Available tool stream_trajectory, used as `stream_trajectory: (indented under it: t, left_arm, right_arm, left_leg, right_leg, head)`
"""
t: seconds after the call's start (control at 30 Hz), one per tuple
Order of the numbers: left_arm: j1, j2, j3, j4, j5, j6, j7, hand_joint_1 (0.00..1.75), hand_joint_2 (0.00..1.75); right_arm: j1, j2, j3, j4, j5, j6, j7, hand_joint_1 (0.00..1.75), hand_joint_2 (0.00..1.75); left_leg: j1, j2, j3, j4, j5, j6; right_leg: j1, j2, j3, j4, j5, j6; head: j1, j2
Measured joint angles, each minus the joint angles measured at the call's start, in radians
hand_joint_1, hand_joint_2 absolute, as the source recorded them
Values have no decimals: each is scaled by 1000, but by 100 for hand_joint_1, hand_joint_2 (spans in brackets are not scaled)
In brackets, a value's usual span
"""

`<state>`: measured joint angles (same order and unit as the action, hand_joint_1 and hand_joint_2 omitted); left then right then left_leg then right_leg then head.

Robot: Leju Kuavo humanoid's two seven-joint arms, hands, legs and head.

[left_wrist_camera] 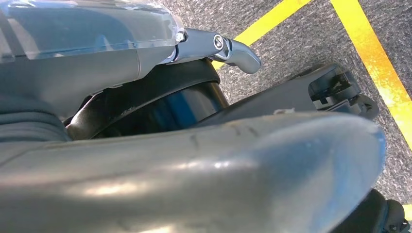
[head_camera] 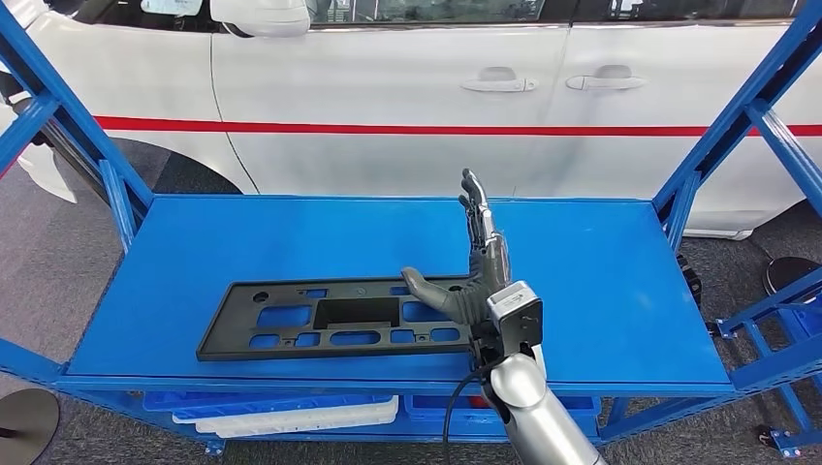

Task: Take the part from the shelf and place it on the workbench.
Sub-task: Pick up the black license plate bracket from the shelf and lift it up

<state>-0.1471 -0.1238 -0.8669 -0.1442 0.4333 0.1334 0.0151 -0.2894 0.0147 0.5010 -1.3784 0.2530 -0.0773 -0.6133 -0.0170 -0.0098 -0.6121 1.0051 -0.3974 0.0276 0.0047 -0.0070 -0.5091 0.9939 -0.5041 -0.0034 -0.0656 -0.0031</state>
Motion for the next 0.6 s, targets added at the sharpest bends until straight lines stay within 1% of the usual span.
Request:
stream_trajectory:
  t: [0.1,0.23,0.3,0.4,0.53,0.6]
  left_arm:
    - [0,2,0,0,4,0,0,0,0]
    - [0,2,0,0,6,-1,0,0,0]
    - [0,4,0,0,10,-1,0,0,0]
    - [-1,7,0,0,13,-2,0,0,0]
    - [-4,14,-1,0,14,-3,2,0,0]
    - [-6,16,-1,0,14,2,4,0,0]
  right_arm:
    - [-1,-22,-43,24,-23,58,-22,0,175]
    - [-1,-41,-99,42,-28,104,-41,0,175]
    - [-1,-53,-123,52,-37,145,-53,0,175]
    - [-7,-75,-174,70,-86,256,-74,0,175]
    - [-31,-101,-297,84,-193,425,-83,0,175]
    - [-45,-108,-354,89,-215,481,-84,0,175]
  left_leg:
    - [0,0,0,0,0,0]
    - [0,0,0,0,0,0]
    - [0,0,0,0,0,0]
    - [0,0,0,0,0,0]
    - [0,0,0,0,0,0]
    - [0,1,0,0,0,0]
  right_leg:
    - [-1,0,0,0,0,0]
    - [-1,0,0,0,0,1]
    - [-1,0,0,0,0,1]
    - [-1,0,0,0,0,1]
    - [-1,0,0,0,1,1]
    - [-1,0,0,0,1,2]
  head:
    - [0,0]
    - [0,0]
    - [0,0]
    - [0,0]
    - [0,0]
    - [0,0]
